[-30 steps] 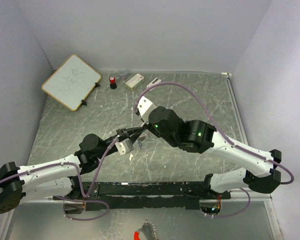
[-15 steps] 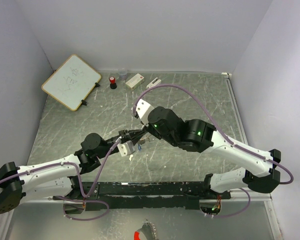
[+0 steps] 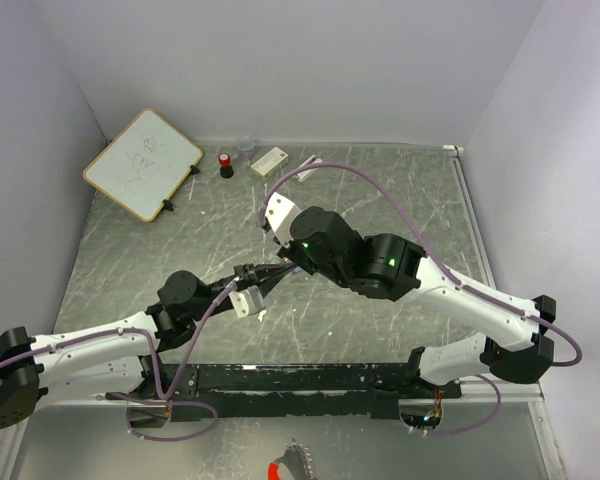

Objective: Remove the keys from the keyring

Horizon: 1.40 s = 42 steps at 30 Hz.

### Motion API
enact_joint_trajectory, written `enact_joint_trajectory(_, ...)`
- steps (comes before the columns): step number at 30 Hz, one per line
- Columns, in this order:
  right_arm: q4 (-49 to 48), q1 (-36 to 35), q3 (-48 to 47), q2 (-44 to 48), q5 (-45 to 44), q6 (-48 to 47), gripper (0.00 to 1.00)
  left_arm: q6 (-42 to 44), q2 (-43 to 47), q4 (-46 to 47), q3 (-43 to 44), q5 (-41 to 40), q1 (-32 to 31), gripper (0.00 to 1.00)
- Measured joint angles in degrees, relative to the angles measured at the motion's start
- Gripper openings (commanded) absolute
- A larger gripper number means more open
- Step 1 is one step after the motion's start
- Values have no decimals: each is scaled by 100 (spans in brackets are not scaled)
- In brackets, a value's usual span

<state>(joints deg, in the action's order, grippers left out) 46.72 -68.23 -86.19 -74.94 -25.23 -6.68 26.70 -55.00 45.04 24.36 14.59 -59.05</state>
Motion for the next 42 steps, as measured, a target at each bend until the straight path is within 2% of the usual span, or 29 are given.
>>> enact_joint_trajectory(4, -83, 2, -28, 33, -120, 4, 0, -214, 186, 334, -278, -494, 0, 42)
enact_joint_trajectory(8, -149, 2, -28, 59, -181, 4, 0, -424, 411, 697, -603, -1086, 0, 54)
enact_joint_trajectory(12, -203, 2, -28, 59, -219, 4, 0, -575, 407, 1001, -654, -1578, 0, 61)
enact_joint_trajectory(20, -328, 2, -26, 59, -256, 2, 0, -883, -142, 1753, -656, -1941, 0, 62)
enact_joint_trajectory(33, -531, 2, 92, 70, -262, 4, 0, -1248, -695, 2597, -656, -1947, -2, 61)
enact_joint_trajectory(42, -549, 2, 146, 131, -260, 22, 0, -1464, -1414, 3108, -654, -1928, -2, 59)
